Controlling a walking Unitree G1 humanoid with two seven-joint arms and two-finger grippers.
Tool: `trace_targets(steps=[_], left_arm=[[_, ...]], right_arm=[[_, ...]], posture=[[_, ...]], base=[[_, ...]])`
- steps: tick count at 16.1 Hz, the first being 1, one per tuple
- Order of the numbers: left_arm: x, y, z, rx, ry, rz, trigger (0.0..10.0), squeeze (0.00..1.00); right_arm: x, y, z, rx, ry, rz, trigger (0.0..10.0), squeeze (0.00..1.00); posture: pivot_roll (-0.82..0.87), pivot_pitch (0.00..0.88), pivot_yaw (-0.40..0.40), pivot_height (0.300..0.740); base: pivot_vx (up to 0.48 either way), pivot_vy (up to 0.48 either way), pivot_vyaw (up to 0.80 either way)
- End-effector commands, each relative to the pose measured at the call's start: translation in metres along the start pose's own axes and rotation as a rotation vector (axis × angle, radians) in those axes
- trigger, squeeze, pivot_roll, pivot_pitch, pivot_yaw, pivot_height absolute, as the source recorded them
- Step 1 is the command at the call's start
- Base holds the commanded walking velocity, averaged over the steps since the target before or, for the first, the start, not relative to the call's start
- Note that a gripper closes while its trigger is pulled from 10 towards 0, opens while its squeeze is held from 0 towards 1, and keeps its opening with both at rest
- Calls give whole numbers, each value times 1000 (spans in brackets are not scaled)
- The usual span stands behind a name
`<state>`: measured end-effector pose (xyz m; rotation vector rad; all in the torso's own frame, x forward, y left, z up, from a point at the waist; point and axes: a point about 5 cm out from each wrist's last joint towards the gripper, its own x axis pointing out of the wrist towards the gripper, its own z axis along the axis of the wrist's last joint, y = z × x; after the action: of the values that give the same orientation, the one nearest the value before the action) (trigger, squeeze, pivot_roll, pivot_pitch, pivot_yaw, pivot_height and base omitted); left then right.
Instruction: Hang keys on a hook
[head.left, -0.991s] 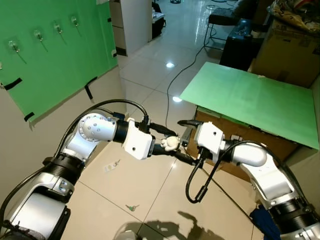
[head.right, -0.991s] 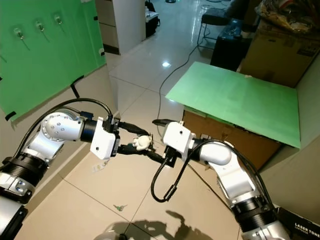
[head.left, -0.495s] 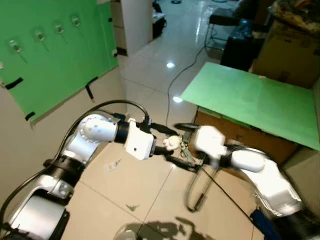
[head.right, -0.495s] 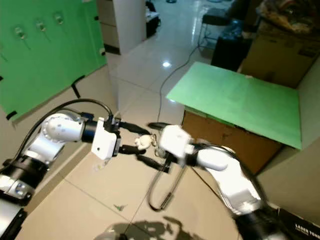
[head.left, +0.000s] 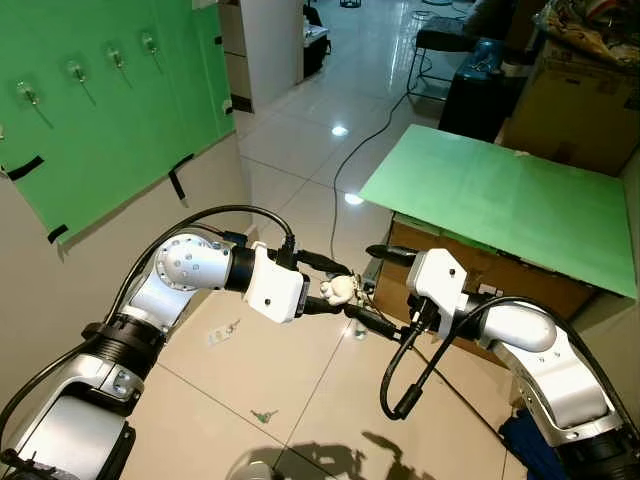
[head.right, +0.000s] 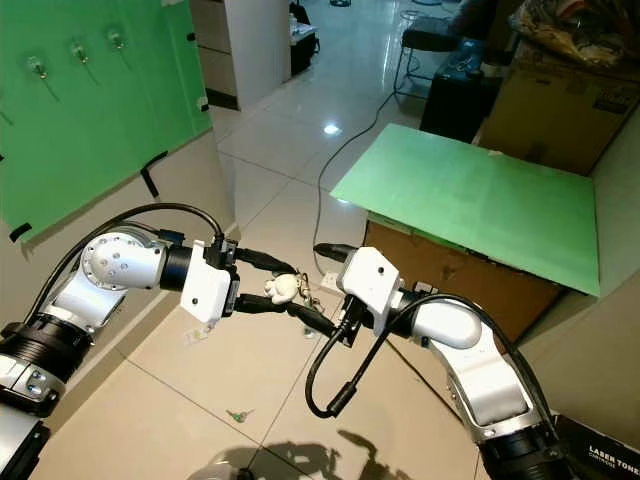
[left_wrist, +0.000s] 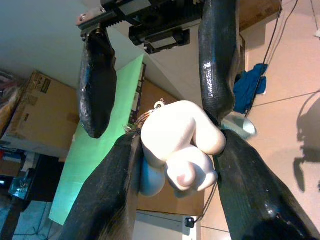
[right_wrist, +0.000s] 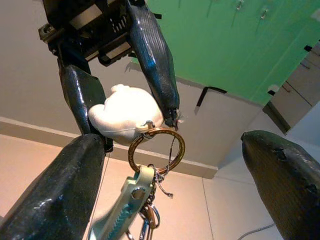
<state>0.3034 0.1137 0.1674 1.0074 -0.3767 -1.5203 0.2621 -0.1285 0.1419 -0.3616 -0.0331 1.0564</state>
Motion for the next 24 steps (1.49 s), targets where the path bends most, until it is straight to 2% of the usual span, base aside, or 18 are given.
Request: trace_targets(steps=[1, 12, 14, 15, 18, 24], left_arm=[[2, 3, 2, 11, -5, -2, 10000, 0], [7, 7, 9, 5, -41, 27, 10000, 0], [10, 15, 15, -2, -85, 77, 10000, 0], [11, 22, 17, 24, -86, 116, 10000, 0], [12, 33, 20, 66, -89, 186, 10000, 0], [12, 45, 24, 99, -90, 267, 10000, 0]], right_arm=[[0, -2, -3, -2, 9, -11, 10000, 0], [12, -7, -9, -50, 48, 45, 10000, 0], [13, -6, -14, -25, 63, 47, 10000, 0], [13, -5, -16, 14, 64, 50, 10000, 0], [12, -3, -20, 49, 73, 67, 10000, 0], [8, 2, -24, 83, 97, 112, 10000, 0]], posture=[[-65, 0, 28, 740], [-54, 0, 17, 740], [-55, 0, 15, 740], [-56, 0, 14, 740], [-56, 0, 13, 740], [-57, 0, 11, 740]], base=[[0, 0, 0], [0, 0, 0], [0, 0, 0], [0, 0, 0], [0, 0, 0], [0, 0, 0]])
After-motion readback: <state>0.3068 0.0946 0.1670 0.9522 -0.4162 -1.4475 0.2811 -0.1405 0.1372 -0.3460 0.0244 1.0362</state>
